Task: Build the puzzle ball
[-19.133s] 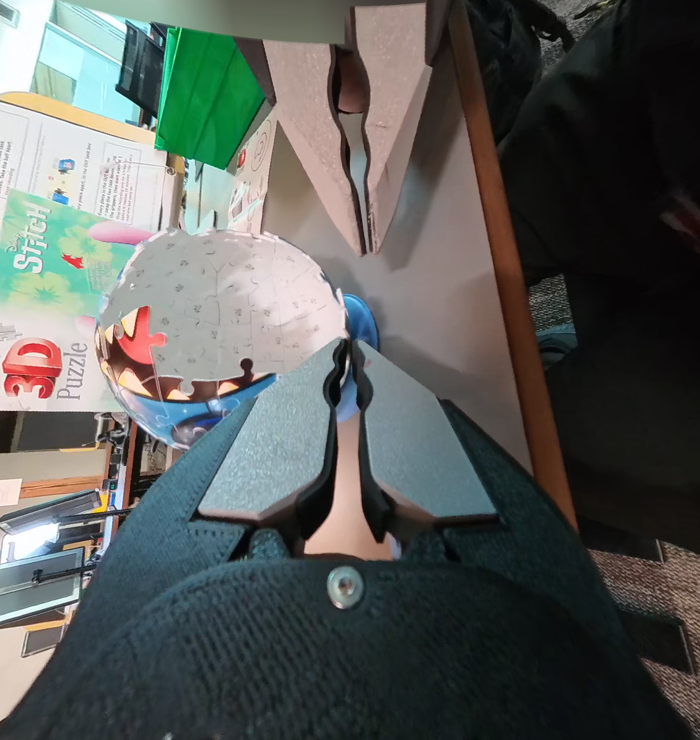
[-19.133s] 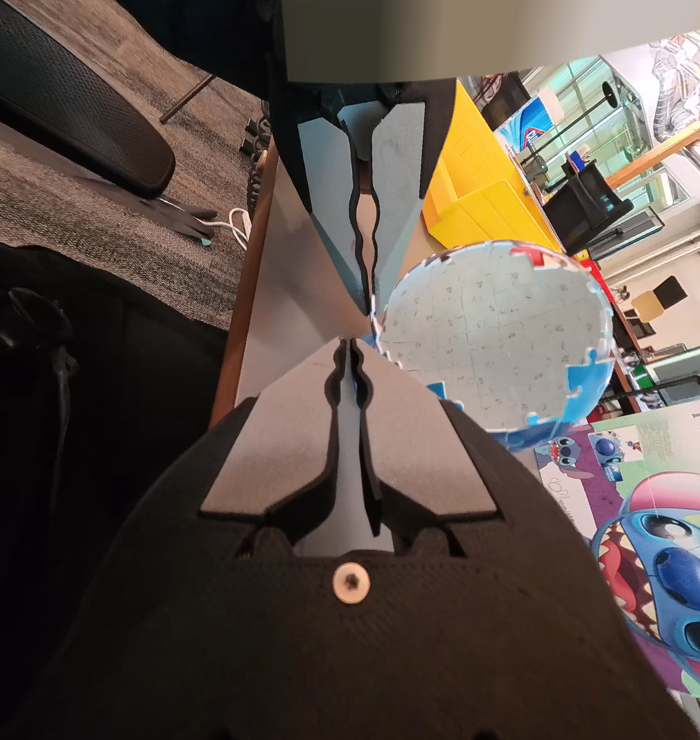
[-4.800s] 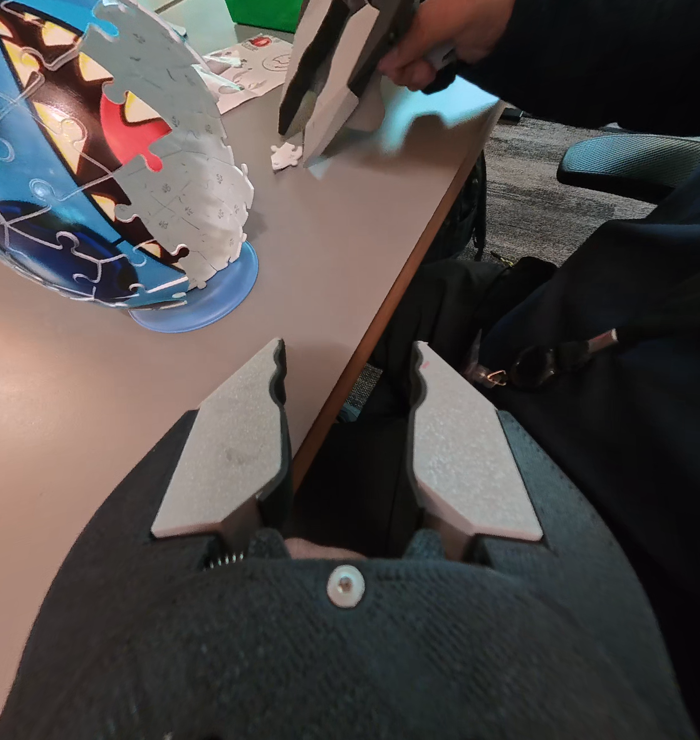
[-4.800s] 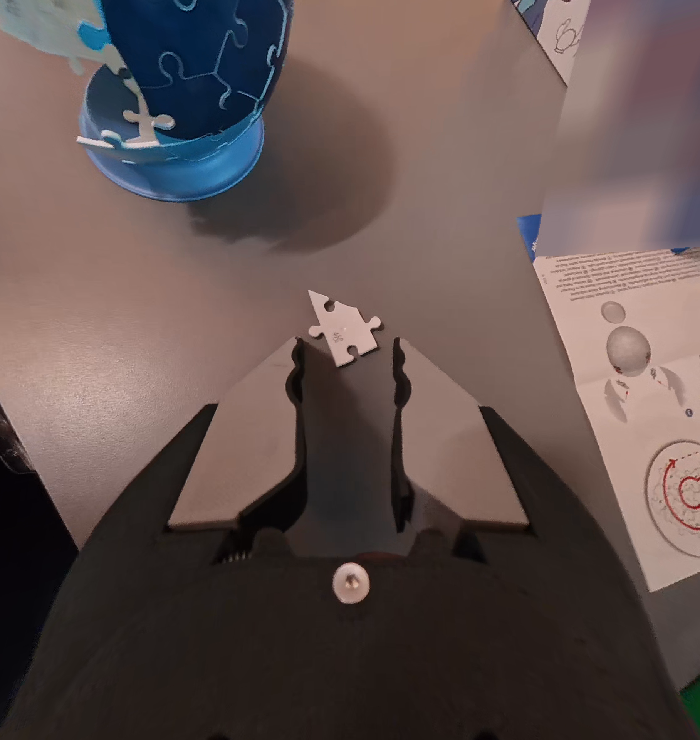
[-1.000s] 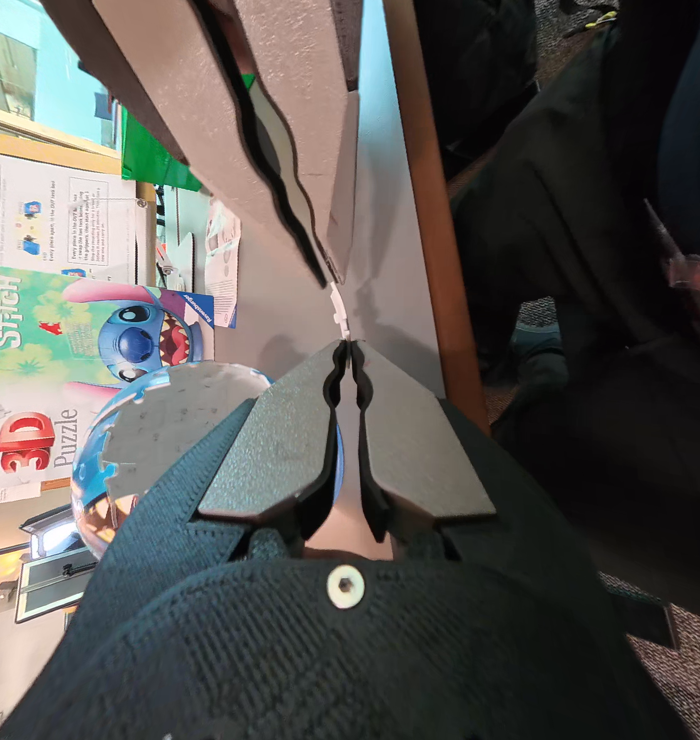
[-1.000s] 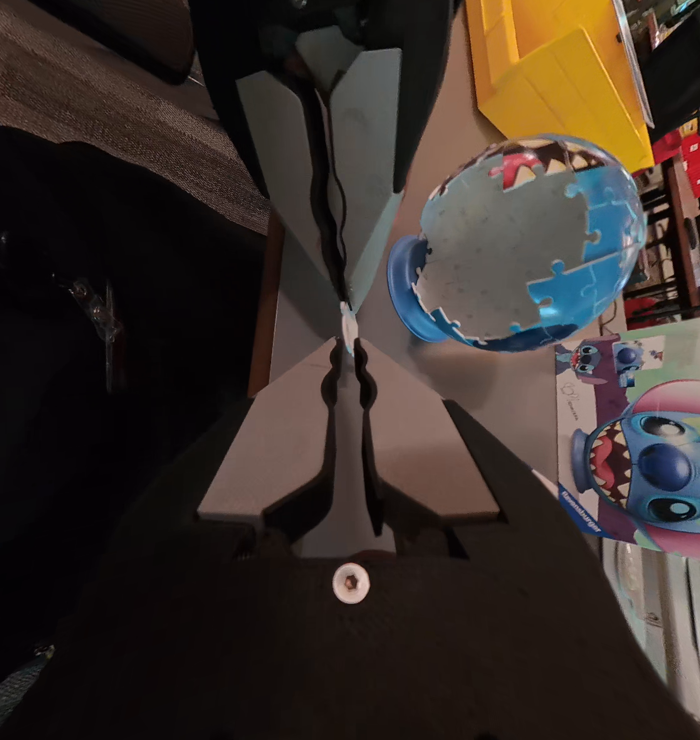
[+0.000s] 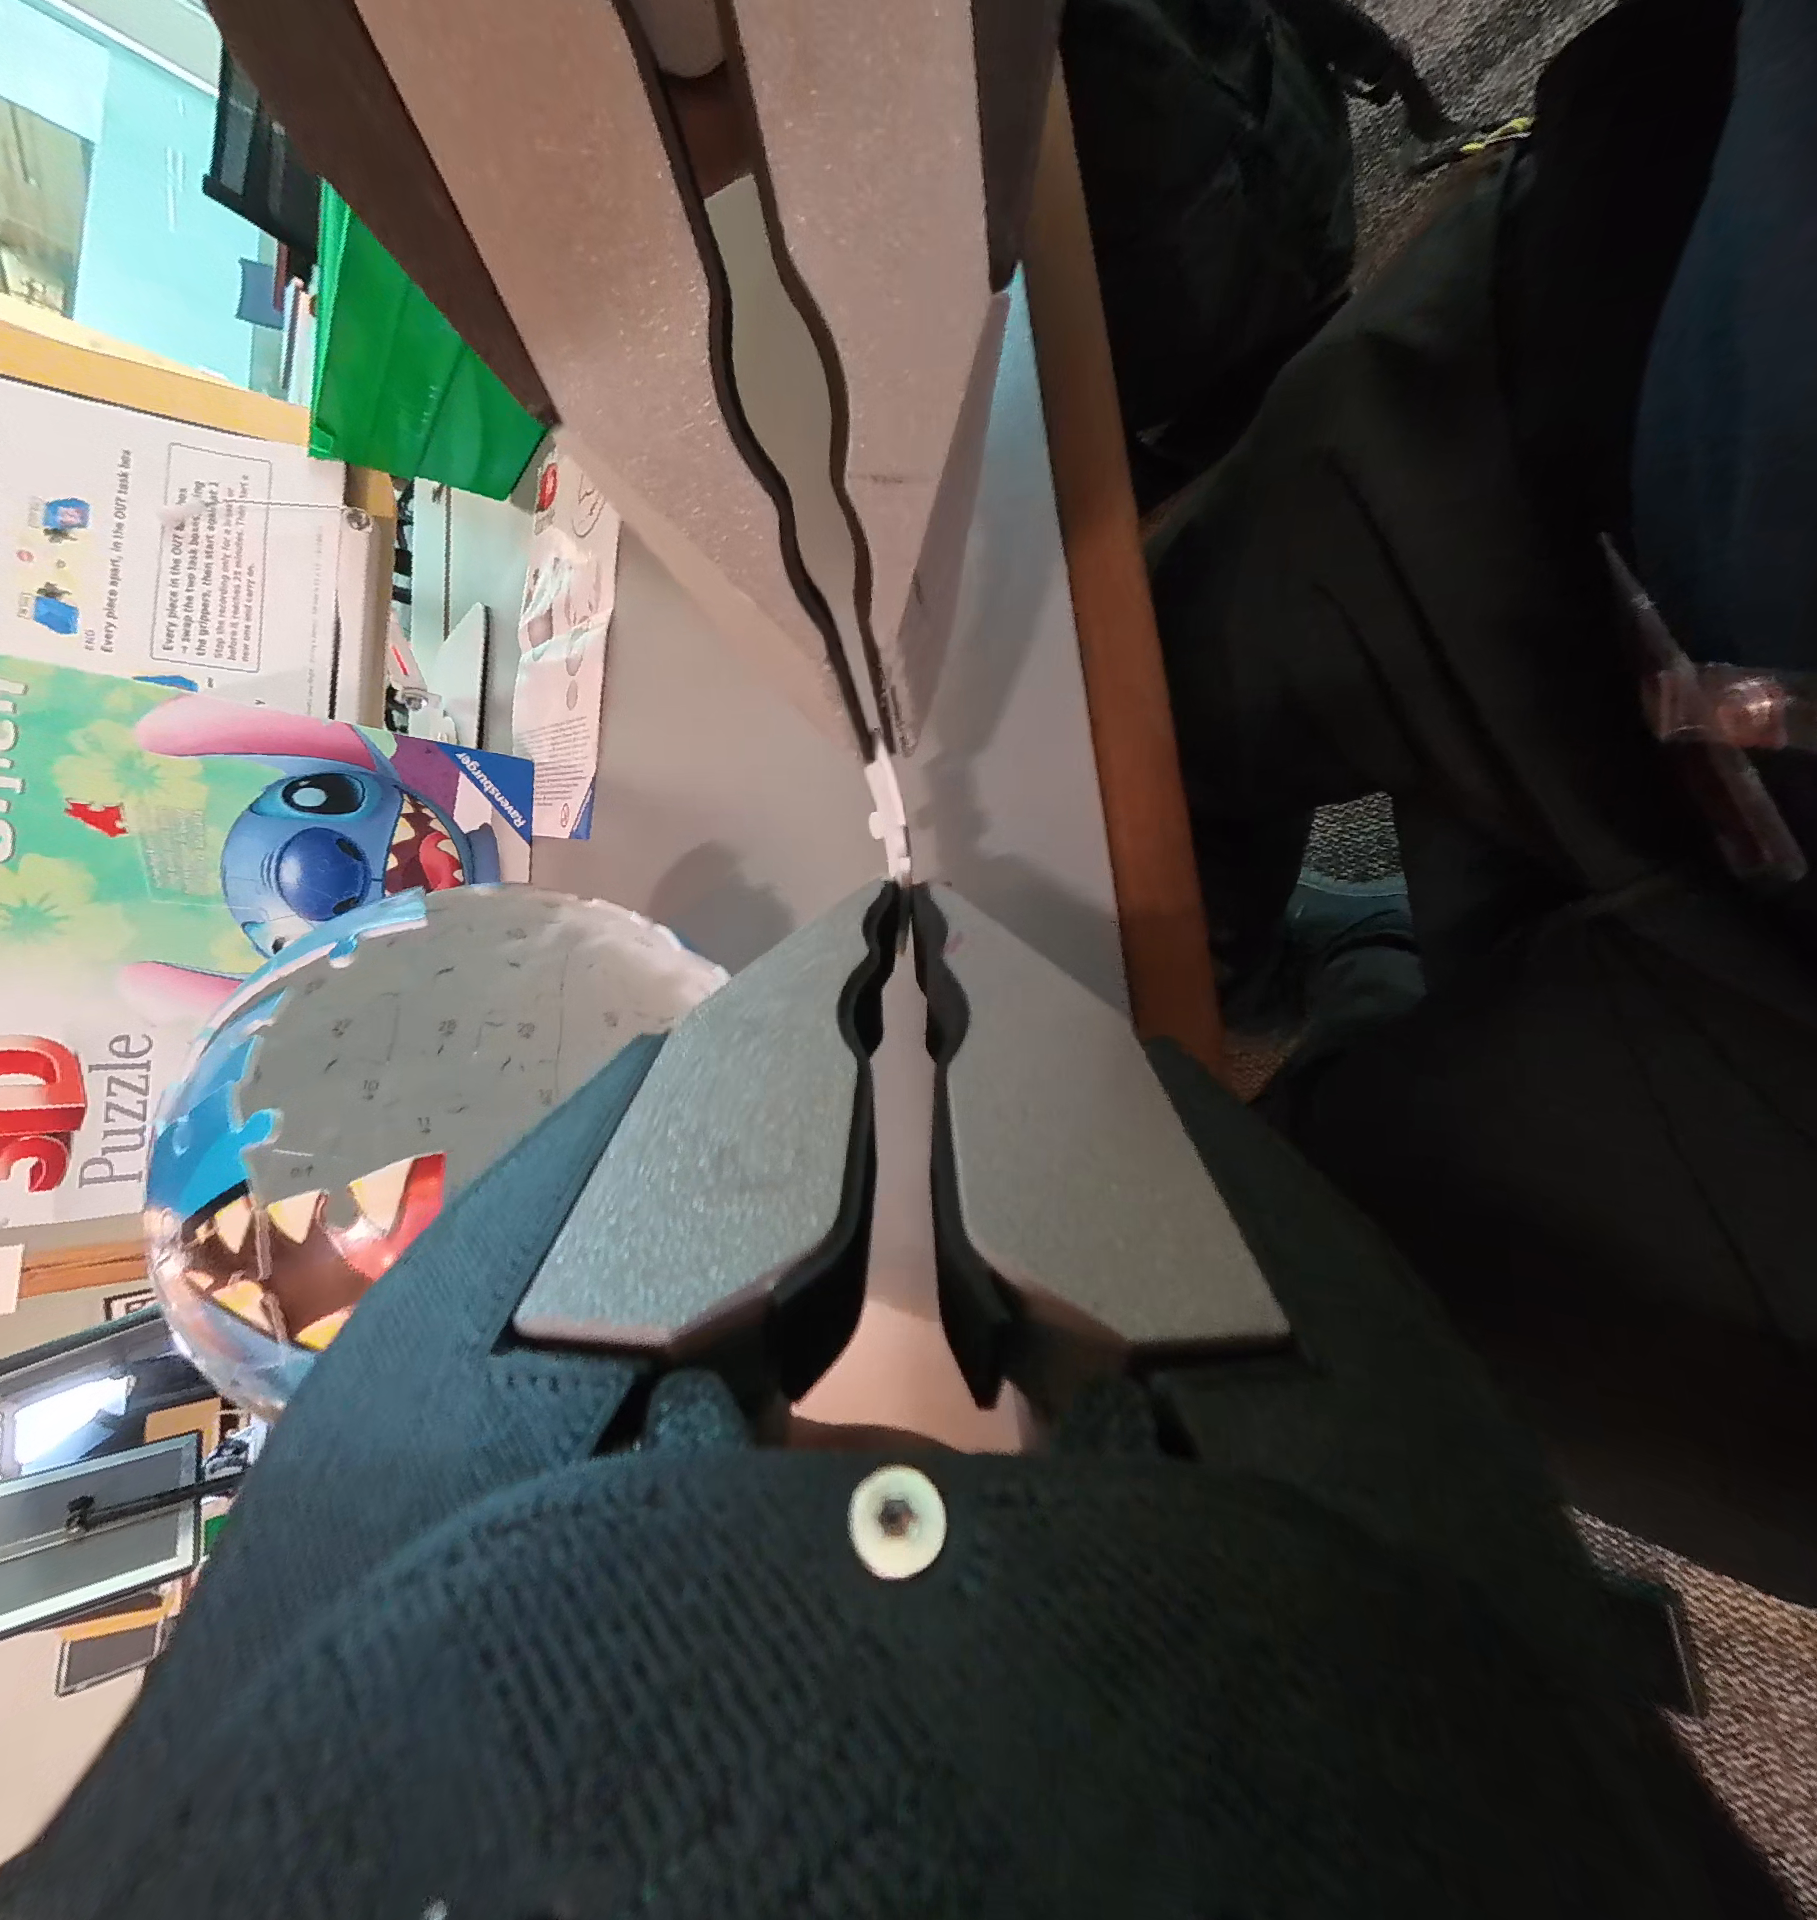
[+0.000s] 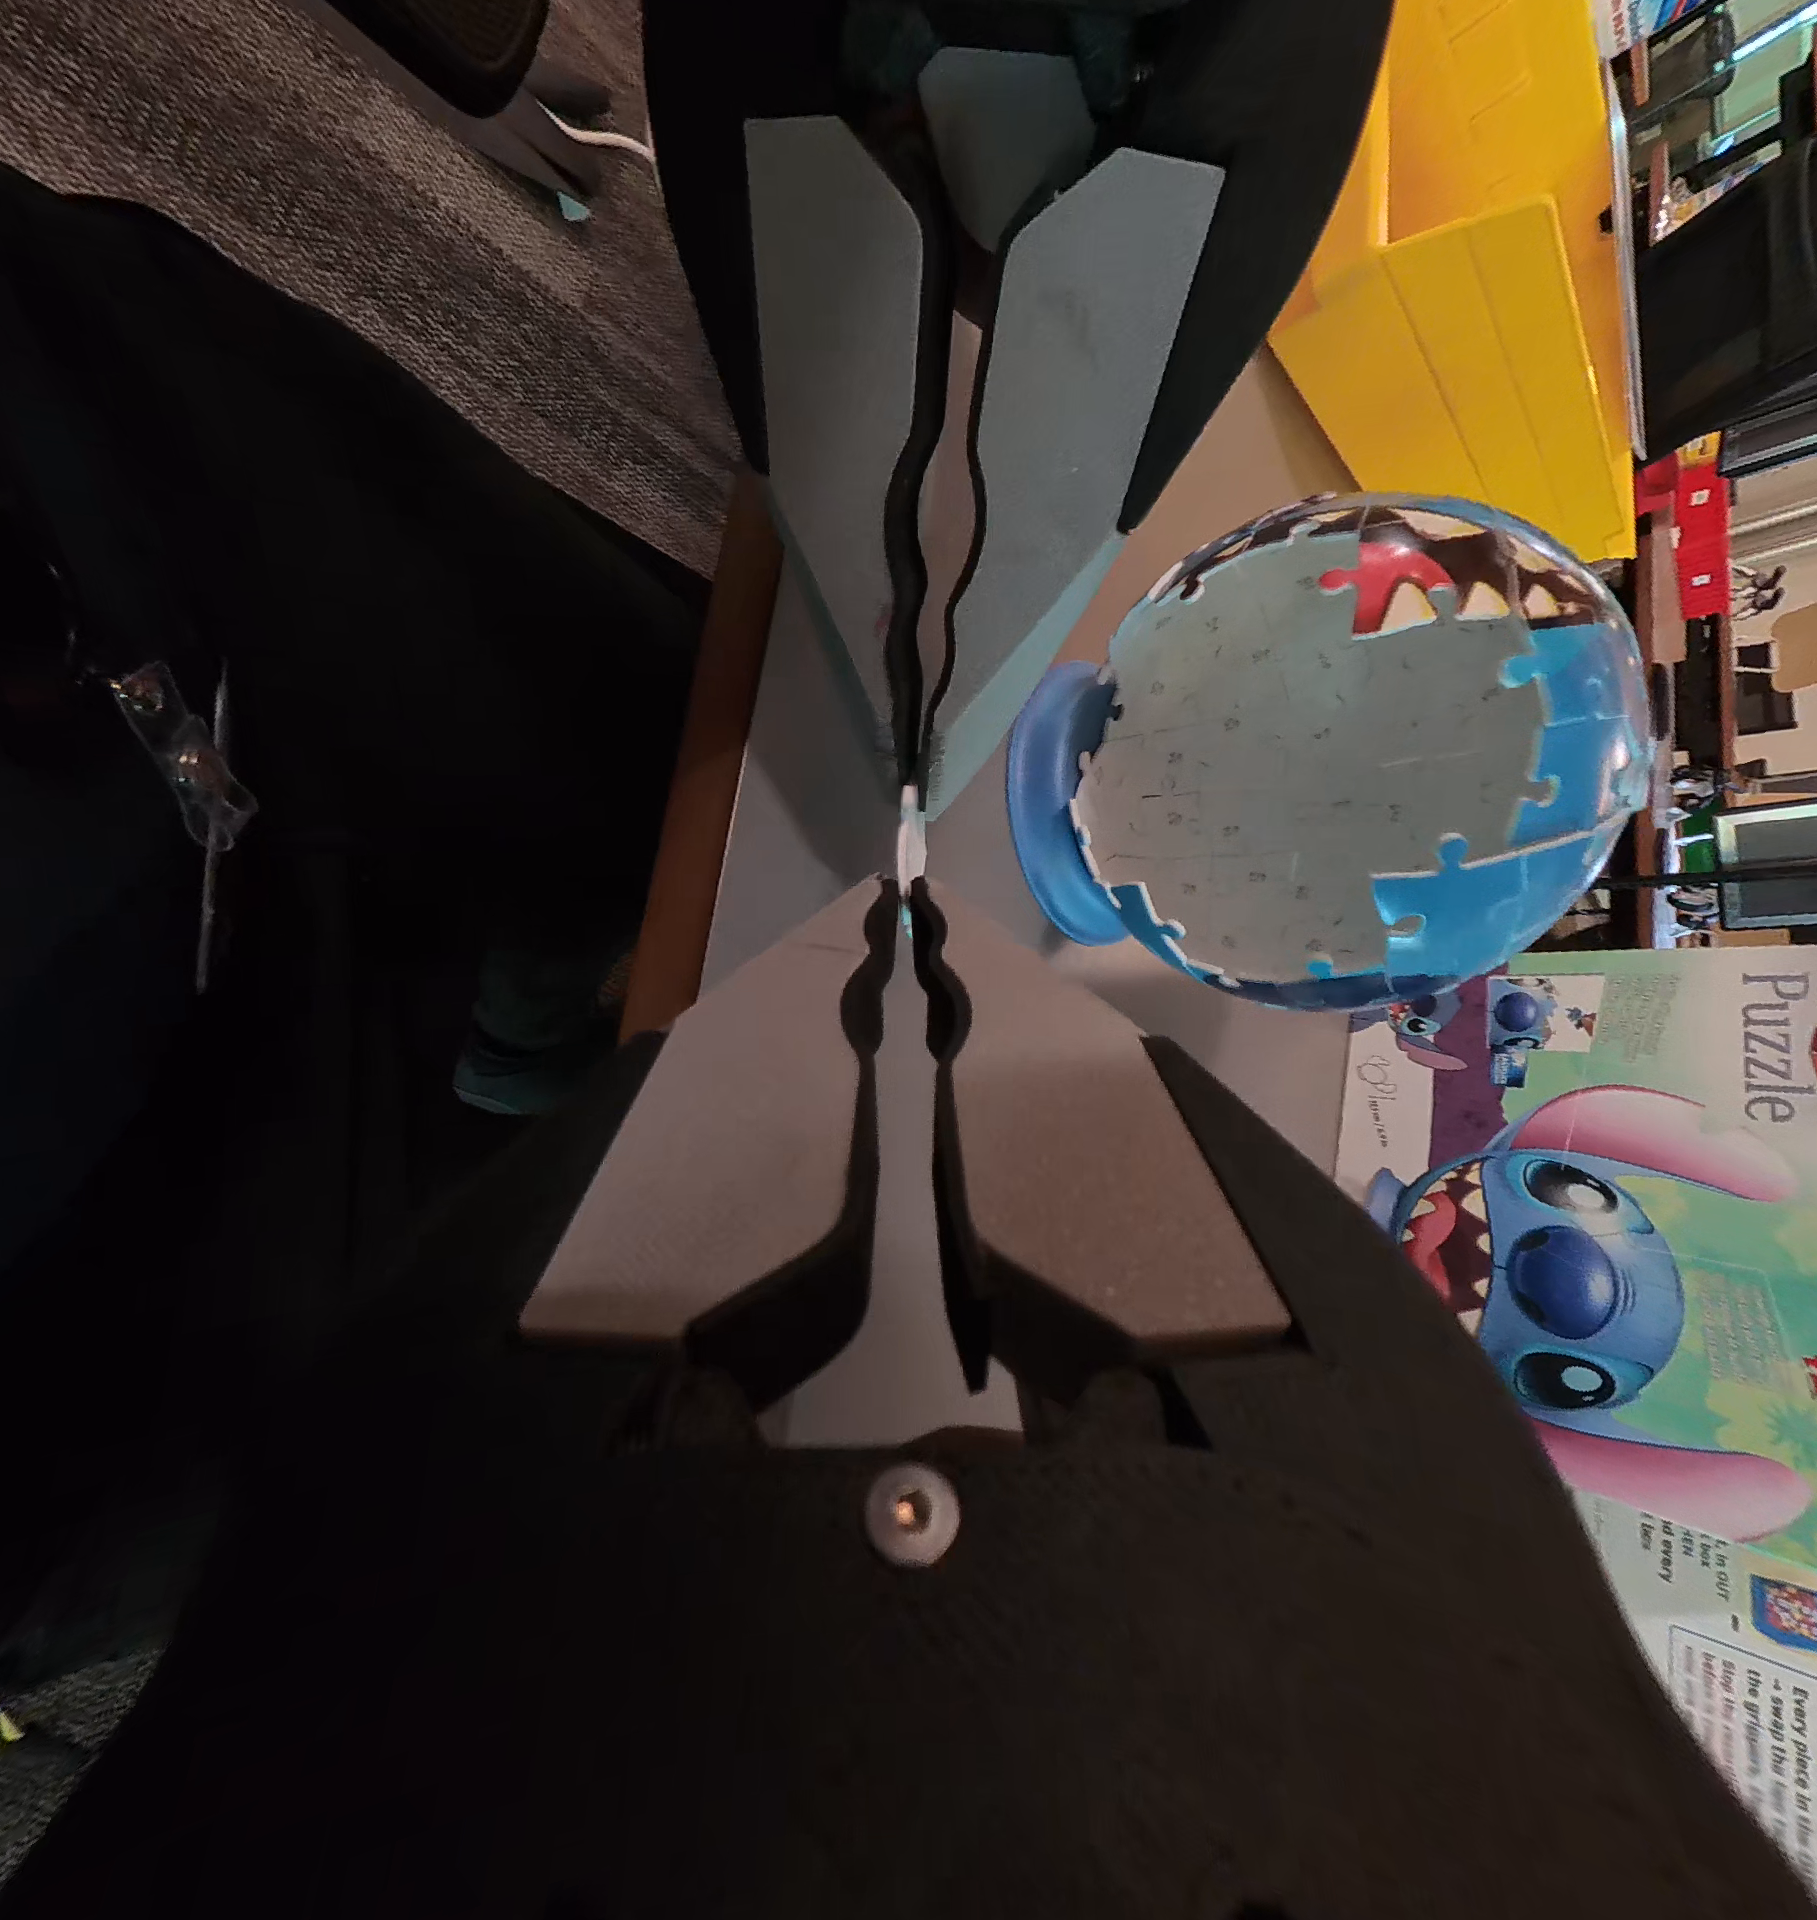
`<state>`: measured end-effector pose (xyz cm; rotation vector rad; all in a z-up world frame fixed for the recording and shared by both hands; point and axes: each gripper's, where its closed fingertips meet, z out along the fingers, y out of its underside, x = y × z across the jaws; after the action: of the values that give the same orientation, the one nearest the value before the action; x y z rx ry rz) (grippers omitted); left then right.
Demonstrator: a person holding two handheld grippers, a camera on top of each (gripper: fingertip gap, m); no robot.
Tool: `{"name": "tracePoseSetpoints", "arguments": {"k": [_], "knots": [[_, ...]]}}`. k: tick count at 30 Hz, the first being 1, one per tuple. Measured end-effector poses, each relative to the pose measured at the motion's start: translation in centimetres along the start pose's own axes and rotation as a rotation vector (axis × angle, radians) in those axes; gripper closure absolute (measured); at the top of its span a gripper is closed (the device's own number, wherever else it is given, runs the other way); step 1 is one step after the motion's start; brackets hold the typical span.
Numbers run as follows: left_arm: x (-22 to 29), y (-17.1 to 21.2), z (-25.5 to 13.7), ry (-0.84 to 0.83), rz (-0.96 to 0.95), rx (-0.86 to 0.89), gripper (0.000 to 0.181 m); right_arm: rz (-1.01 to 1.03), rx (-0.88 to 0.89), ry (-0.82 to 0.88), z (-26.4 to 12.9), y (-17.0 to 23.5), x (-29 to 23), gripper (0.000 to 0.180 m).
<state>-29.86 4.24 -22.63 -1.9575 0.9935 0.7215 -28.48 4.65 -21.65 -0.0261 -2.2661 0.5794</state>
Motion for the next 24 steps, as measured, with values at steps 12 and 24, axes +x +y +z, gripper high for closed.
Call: {"name": "tracePoseSetpoints", "arguments": {"k": [12, 24], "knots": [[-1.9, 2.1, -4.0, -0.097, -0.202, -0.037, 0.164, -0.063, 0.007, 0.193, 0.8, -1.7, 2.5, 0.180], [-0.4, 5.1, -7.1, -0.150, -0.297, -0.084, 0.171, -0.110, -0.096, 0.301, 4.2, -1.8, 5.0, 0.180]]}}
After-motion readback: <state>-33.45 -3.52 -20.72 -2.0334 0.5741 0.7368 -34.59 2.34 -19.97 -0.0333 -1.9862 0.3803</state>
